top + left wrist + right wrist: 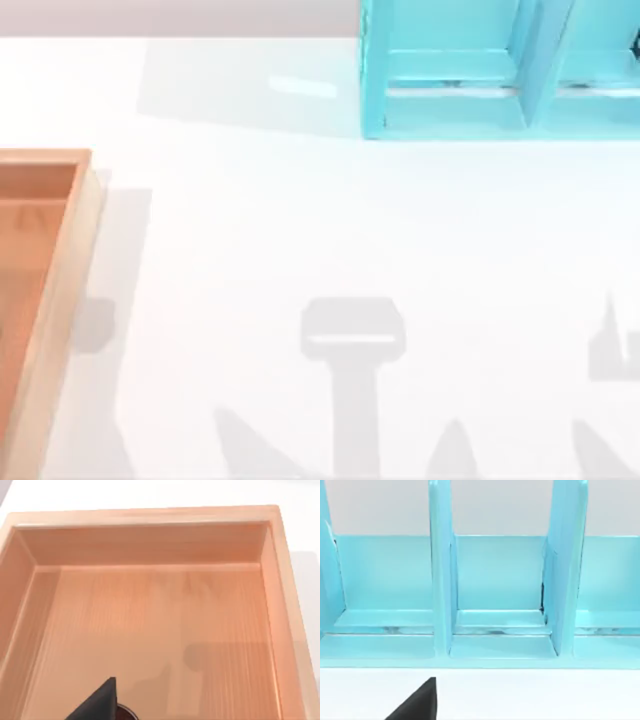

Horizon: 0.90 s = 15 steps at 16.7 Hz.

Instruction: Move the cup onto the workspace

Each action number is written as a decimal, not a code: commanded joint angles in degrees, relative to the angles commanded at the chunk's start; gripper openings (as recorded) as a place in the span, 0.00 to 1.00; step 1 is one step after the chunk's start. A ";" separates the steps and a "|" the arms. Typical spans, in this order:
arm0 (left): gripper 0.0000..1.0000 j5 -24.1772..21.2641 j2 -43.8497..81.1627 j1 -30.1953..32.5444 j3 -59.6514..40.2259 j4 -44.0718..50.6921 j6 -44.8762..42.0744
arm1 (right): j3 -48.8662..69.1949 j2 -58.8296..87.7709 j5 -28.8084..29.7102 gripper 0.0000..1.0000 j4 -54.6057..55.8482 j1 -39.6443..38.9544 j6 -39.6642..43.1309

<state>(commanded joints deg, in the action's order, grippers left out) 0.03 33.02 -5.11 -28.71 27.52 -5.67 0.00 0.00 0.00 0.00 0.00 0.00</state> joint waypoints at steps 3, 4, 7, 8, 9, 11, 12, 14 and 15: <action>1.00 0.01 17.38 -2.35 -12.89 13.08 -2.52 | 0.00 0.00 0.00 1.00 0.00 0.00 0.00; 1.00 0.02 22.72 -3.13 -16.98 17.30 -3.35 | 0.00 0.00 0.00 1.00 0.00 0.00 0.00; 1.00 0.07 36.74 -5.31 -28.59 28.99 -5.70 | 0.00 0.00 0.00 1.00 0.00 0.00 0.00; 1.00 0.09 40.97 -5.96 -32.19 32.46 -6.40 | 0.00 0.00 0.00 1.00 0.00 0.00 0.00; 1.00 0.11 44.99 -6.56 -35.59 35.63 -7.05 | 0.00 0.00 0.00 1.00 0.00 0.00 0.00; 1.00 0.15 51.81 -7.60 -41.43 40.93 -8.17 | 0.00 0.00 0.00 1.00 0.00 0.00 0.00; 1.00 0.16 54.44 -8.02 -43.80 43.04 -8.62 | 0.00 0.00 0.00 1.00 0.00 0.00 0.00; 1.00 0.18 58.15 -8.63 -47.35 46.14 -9.26 | 0.00 0.00 0.00 1.00 0.00 0.00 0.00; 1.00 0.19 59.23 -8.81 -48.38 47.02 -9.45 | 0.00 0.00 0.00 1.00 0.00 0.00 0.00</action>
<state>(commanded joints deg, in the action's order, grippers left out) 0.22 92.25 -13.92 -77.09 74.54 -15.11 0.00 0.00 0.00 0.00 0.00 0.00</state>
